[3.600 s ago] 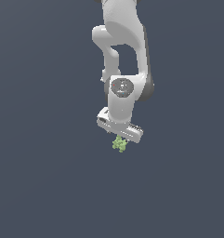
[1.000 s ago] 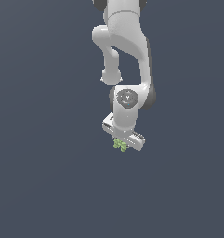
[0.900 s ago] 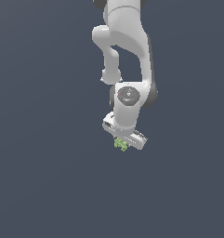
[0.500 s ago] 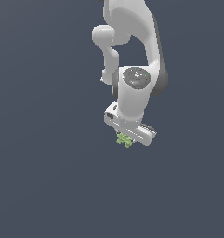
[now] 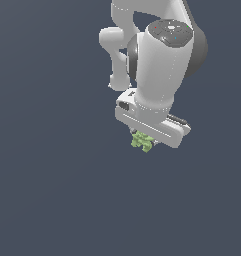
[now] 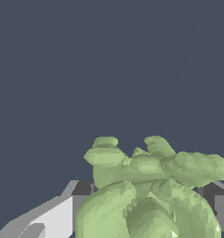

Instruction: Pick up the object and move it to a goal position.

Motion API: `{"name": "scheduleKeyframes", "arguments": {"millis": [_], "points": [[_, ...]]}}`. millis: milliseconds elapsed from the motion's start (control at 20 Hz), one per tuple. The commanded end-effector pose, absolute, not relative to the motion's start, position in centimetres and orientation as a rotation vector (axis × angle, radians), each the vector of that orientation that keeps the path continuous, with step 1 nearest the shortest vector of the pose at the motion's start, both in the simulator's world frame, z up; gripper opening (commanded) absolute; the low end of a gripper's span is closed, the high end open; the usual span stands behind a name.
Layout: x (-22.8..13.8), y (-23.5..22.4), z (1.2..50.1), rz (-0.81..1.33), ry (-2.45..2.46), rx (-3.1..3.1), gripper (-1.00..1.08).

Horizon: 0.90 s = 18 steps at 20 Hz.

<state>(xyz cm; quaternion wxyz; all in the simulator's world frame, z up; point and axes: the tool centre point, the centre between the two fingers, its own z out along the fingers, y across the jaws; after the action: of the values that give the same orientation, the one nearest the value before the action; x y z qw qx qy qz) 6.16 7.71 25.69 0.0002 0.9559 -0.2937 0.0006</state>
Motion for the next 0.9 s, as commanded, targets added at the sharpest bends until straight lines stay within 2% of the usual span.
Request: {"name": "scheduleKeyframes", "arguments": {"millis": [0,400,850], "points": [[6.7,8.1,28.1,0.0,-0.923,3.002,-1.0],[8.3,9.0,34.1,0.0,-0.922,3.002,-1.0],[9.6,9.8,38.7,0.0,-0.922,3.003,-1.0]]}}
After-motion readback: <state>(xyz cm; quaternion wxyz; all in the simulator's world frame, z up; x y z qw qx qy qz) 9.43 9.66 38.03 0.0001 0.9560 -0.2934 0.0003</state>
